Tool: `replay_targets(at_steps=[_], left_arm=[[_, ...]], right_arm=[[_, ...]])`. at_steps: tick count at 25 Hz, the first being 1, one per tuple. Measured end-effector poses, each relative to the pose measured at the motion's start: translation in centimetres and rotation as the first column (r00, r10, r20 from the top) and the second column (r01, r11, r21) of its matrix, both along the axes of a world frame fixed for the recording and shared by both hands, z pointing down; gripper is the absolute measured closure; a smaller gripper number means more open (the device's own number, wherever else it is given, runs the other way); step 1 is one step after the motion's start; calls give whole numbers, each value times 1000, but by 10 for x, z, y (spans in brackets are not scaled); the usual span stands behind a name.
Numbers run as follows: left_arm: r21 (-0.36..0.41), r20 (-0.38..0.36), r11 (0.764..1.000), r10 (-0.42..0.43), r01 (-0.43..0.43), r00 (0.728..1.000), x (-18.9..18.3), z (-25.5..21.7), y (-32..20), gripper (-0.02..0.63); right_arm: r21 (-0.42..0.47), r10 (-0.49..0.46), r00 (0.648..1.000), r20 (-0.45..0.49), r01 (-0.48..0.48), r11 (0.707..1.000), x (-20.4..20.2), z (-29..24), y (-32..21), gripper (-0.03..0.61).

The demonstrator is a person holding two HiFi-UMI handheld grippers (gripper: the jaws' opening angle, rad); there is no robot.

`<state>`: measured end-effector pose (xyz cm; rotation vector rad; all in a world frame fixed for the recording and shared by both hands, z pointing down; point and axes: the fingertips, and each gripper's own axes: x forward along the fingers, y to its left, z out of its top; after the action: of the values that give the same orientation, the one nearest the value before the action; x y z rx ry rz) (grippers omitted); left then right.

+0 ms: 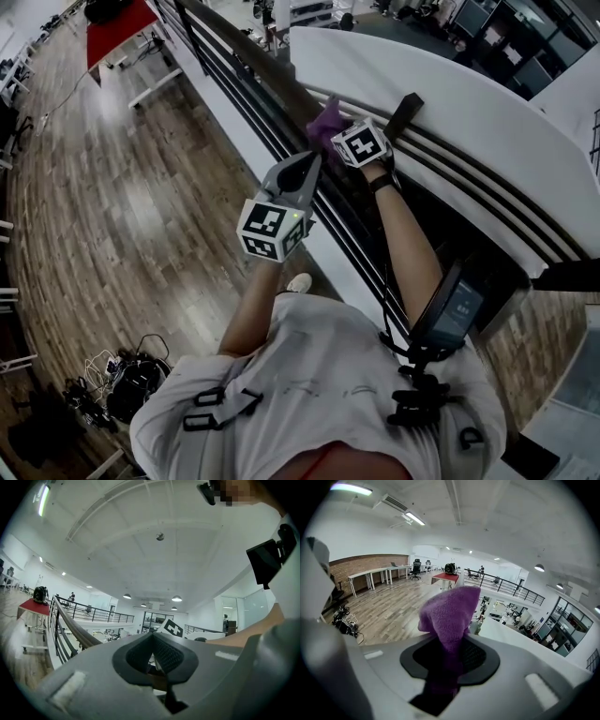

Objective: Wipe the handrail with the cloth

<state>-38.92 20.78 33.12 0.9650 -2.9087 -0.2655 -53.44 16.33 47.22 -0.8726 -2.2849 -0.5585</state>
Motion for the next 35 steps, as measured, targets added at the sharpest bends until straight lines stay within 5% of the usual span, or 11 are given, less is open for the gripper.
replay_targets(at_steps=[13,35], left_arm=[[36,28,999,-26,25,999,8,1,-13,614],[-13,-12,992,126,-126,992,47,9,-87,614]], right_arm=[[-28,2,1000,7,-2,1000,39,10,-21,472],[-47,-1,997,-74,-3,999,119,6,-79,472]])
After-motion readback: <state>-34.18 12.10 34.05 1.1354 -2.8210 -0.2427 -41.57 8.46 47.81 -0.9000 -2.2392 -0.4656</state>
